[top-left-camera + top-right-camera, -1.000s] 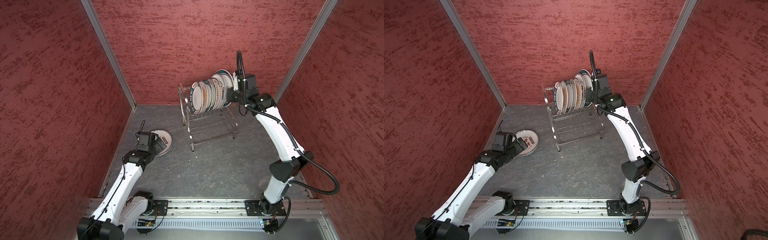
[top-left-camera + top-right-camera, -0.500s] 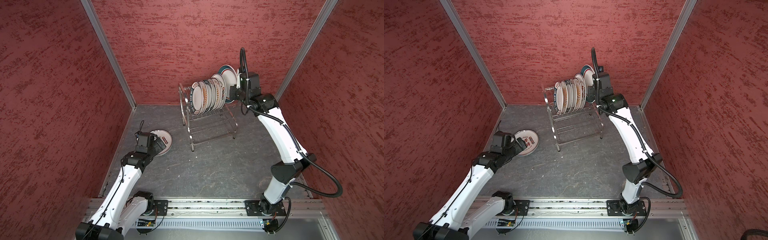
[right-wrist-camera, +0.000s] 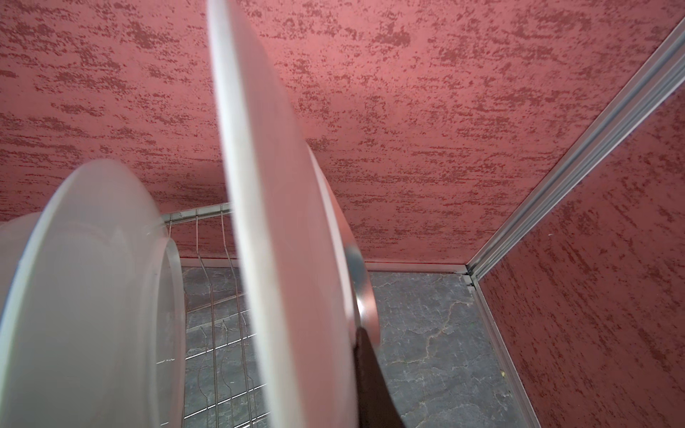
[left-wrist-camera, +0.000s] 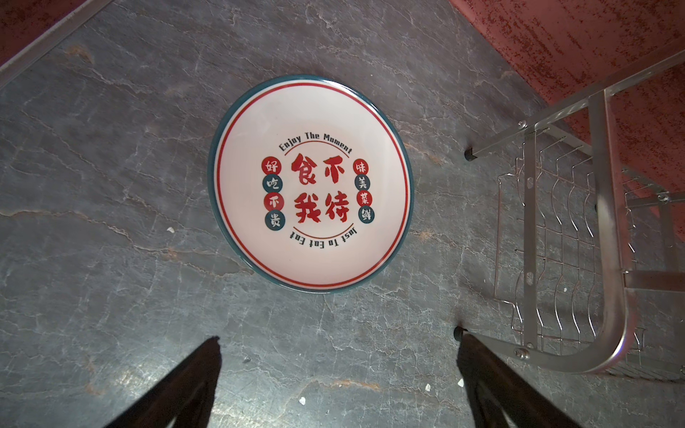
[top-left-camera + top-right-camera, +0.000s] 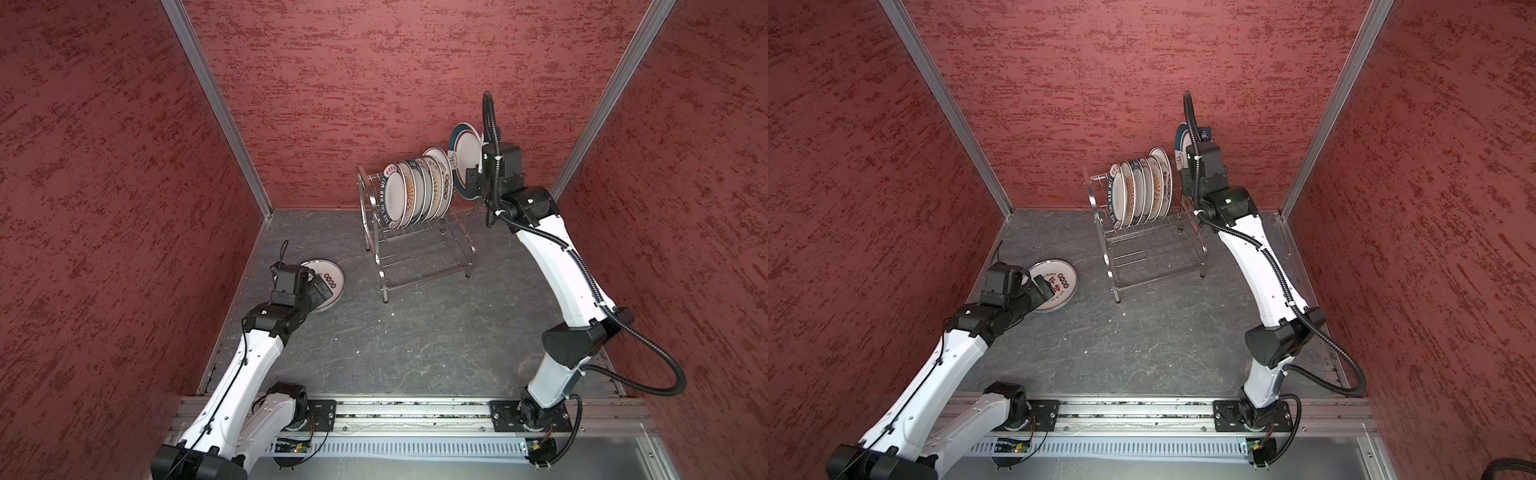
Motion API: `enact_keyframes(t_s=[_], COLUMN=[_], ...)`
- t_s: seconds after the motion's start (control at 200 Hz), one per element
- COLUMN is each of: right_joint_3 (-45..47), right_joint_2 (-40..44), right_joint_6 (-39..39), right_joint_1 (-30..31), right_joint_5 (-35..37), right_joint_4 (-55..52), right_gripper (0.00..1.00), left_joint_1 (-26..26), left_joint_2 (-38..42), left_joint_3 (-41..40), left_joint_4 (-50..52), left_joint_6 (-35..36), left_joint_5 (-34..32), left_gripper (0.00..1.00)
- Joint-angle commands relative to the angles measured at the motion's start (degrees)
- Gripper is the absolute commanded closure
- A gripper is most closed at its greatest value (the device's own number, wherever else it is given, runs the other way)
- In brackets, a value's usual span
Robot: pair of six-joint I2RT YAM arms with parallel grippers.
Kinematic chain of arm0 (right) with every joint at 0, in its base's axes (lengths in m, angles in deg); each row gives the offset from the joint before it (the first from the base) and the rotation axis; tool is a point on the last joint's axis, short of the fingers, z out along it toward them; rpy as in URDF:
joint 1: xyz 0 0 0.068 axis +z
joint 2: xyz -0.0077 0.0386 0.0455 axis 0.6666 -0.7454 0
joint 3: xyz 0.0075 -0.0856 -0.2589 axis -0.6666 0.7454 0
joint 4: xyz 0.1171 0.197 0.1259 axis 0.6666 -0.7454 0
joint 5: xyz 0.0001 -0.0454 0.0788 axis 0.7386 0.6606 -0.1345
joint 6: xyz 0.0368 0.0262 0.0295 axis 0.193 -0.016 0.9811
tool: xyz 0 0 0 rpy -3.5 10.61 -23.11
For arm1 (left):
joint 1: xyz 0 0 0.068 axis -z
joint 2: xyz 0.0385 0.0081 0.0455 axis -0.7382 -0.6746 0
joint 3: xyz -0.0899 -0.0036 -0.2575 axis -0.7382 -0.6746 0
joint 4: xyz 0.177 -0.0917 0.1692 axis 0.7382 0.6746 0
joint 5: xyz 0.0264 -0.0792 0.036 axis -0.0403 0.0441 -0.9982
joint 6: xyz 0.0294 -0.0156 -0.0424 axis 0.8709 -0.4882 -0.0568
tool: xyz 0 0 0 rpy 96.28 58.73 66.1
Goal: Unload the plates from the dish rack
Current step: Pick up the plate from the dish rack, then place the plate among the plates.
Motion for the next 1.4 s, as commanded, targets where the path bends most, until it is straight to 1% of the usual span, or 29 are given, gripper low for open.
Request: enact_keyframes(t_s=[0.0,0.22,0.521,0.596,0.781,0.947,1.112,1.222,1.398], right_joint_3=[-3.11,-0.99,9.23,13.41,23.35,30.3,34.22,36.59,43.15], right_joint_2=[4.07,8.3,17.73,22.27,31.35,39.81,45.09,47.61,52.06], right_joint_6=[-1.23,-1.54,-1.36,-0.68,3.47,10.17,18.22,22.75,28.82], right_joint_1=[0.23,0.29,0.21,0.18,0.2,0.17,0.19,0.19,0.2], right_joint_5=[2.86,5.6,11.34,12.78,15.74,16.34,12.47,6.9,-2.6], right_joint_4=[4.83,6.38,9.48,10.03,8.71,3.1,-6.13,-11.1,-16.07], right_gripper=[0.9,0.91,0.91,0.91,0.91,0.91,0.91,0.91,0.91], left_joint_1=[-0.23,-0.23,0.03,0.11,0.73,1.66,3.4,4.6,6.19], left_joint_2=[0.19,0.38,0.52,0.55,0.36,0.01,-0.22,-0.03,0.54], left_joint_3=[-0.23,-0.47,0.06,0.23,0.77,0.91,1.23,1.59,1.1], left_joint_4=[-0.2,-1.52,-1.86,-1.66,-1.51,-2.19,-2.89,-2.56,-2.09], left_joint_6=[1.24,1.81,2.29,2.3,2.47,2.47,2.47,2.34,1.43], left_joint_5=[0.89,2.49,3.68,3.7,4.23,5.02,5.3,5.06,5.15], left_gripper=[0.0,0.01,0.01,0.01,0.01,0.01,0.0,0.0,0.01])
